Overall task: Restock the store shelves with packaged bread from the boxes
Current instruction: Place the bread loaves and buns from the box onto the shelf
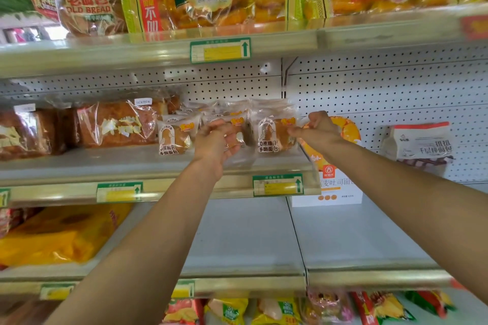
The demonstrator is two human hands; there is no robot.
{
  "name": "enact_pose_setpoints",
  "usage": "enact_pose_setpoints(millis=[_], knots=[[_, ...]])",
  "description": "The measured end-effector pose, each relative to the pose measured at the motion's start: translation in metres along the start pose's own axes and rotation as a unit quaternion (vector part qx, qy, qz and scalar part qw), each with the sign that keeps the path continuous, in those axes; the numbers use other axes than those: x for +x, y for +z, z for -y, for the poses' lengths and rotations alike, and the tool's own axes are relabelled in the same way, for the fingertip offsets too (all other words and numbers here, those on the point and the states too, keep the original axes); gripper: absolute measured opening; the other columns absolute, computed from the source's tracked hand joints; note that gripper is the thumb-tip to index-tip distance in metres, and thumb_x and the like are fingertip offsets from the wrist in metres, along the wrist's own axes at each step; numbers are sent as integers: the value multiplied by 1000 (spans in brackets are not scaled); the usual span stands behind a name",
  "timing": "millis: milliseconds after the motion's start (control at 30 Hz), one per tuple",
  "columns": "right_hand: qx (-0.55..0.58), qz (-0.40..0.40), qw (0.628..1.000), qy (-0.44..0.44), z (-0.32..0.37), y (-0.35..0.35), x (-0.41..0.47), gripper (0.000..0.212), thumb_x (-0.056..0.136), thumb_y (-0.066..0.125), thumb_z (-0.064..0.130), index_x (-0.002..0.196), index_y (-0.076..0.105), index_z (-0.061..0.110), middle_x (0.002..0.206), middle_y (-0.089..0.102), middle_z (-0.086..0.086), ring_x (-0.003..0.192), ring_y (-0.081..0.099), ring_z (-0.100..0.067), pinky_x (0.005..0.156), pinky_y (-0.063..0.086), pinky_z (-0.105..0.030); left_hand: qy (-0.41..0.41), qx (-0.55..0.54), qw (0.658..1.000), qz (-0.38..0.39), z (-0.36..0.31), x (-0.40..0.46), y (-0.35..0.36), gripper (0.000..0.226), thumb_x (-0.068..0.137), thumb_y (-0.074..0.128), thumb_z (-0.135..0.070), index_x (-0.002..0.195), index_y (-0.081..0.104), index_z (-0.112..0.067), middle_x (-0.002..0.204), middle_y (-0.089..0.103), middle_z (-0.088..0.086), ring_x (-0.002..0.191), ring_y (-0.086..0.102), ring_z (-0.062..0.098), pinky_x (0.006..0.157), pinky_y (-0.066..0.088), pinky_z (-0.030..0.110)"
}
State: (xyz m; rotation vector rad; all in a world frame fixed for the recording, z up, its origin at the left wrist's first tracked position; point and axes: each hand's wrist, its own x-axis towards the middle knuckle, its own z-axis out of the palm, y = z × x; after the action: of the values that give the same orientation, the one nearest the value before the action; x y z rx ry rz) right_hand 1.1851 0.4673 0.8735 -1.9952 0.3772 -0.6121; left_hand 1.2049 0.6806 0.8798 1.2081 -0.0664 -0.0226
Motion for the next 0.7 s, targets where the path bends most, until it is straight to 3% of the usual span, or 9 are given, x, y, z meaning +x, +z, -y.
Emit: enact_pose_setpoints(millis=[67, 167, 300, 467, 600, 700], knots=[[9, -32, 999, -32, 0, -4, -11, 66, 84, 75, 29, 138, 43, 8, 139, 47, -11, 130, 43, -26, 106, 39, -35, 12, -21, 1000, -1, -1, -12, -2, 18, 94, 61, 0, 104, 61, -16, 105, 72, 10, 97, 68, 23, 79, 61, 38], [42, -44, 994, -92, -1, -10, -35, 41, 88, 71, 22, 123, 54, 10, 125, 54, -9, 120, 49, -21, 98, 40, -26, 15, -70, 997, 10, 2, -41, -7, 14, 96, 60, -6, 105, 59, -16, 101, 71, 5, 91, 69, 22, 71, 61, 34], [57, -17, 987, -150, -3, -16, -79, 15, 90, 65, 12, 105, 62, 15, 113, 60, -6, 104, 55, -16, 87, 43, -18, -16, -110, 994, 7, 24, -89, -23, 11, 103, 49, -17, 110, 57, -19, 108, 70, 1, 91, 67, 17, 76, 56, 32], [87, 47, 977, -190, -9, -11, -136, 12, 91, 61, 4, 101, 67, 6, 104, 65, -6, 91, 56, -12, 74, 42, -6, -30, -95, 994, -48, 47, -148, -49, 10, 103, 49, -21, 106, 59, -21, 99, 70, -2, 84, 66, 14, 69, 54, 27], [118, 99, 969, -195, -7, 4, -180, 11, 92, 59, 3, 92, 65, 13, 90, 61, 4, 83, 58, -13, 69, 47, -19, -51, -96, 992, -69, 49, -186, -72, 20, 103, 49, -23, 122, 57, -20, 95, 71, -5, 86, 66, 12, 73, 53, 27], [125, 154, 960, -199, 4, 28, -217, 10, 94, 58, 6, 90, 63, 13, 88, 62, -3, 72, 62, -15, 56, 48, -21, -57, -93, 991, -81, 46, -209, -103, 23, 102, 53, -24, 124, 58, -20, 92, 72, -6, 86, 66, 11, 71, 55, 25]])
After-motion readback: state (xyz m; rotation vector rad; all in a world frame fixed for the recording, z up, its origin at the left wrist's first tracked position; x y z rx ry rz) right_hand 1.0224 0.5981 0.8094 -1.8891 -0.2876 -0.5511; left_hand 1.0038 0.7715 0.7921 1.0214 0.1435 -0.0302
